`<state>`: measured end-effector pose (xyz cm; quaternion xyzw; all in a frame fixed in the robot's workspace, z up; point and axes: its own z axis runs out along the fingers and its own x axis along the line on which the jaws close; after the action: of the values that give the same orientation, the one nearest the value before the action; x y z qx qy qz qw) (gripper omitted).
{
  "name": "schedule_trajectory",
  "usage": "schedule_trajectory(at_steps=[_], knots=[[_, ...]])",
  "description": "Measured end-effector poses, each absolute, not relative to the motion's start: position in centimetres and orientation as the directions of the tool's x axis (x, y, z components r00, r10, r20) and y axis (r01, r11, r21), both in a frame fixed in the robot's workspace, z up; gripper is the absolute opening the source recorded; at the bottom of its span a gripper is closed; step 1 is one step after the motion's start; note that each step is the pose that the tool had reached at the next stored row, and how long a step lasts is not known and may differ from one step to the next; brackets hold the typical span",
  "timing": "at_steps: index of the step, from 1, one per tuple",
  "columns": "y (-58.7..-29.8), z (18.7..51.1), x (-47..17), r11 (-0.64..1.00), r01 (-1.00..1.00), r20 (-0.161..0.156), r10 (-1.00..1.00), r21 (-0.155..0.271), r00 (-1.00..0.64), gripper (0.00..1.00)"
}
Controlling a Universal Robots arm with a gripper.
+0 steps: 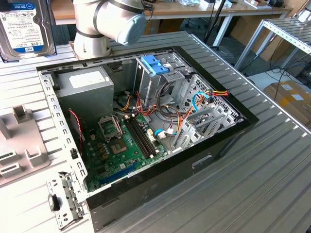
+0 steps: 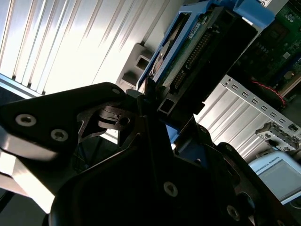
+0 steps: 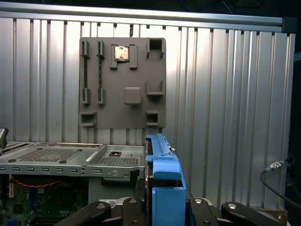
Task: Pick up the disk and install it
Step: 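Pick up the disk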
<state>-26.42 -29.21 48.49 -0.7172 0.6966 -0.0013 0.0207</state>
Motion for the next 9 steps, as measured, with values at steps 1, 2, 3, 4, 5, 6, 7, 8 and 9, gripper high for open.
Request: schedule_trajectory(at_steps=[1,2,3,4,5,6,7,8,9], knots=[[-29.24,48.49,-26.4,-0.029,-0.999,-0.027,-0.999,-0.031,0.03,0.37],[-29.27,48.49,-26.39,-0.029,-0.999,-0.027,-0.999,-0.032,0.03,0.37],[-29.3,48.49,-26.37,-0.029,-0.999,-0.027,-0.999,-0.031,0.03,0.37],[-29.34,48.49,-26.34,-0.029,-0.999,-0.027,-0.999,-0.031,0.03,0.37],[-29.36,48.49,-26.32,-0.029,-0.999,-0.027,-0.999,-0.031,0.03,0.37],[-29.39,48.49,-26.3,-0.029,-0.999,-0.027,-0.999,-0.031,0.03,0.37],[-29.42,48.49,-26.27,-0.029,-0.999,-0.027,-0.999,-0.031,0.03,0.37],[-29.45,48.49,-26.25,-0.029,-0.999,-0.027,-0.999,-0.031,0.03,0.37],[-29.48,48.49,-26.23,-0.029,-0.999,-0.027,-0.999,-0.031,0.03,0.37]])
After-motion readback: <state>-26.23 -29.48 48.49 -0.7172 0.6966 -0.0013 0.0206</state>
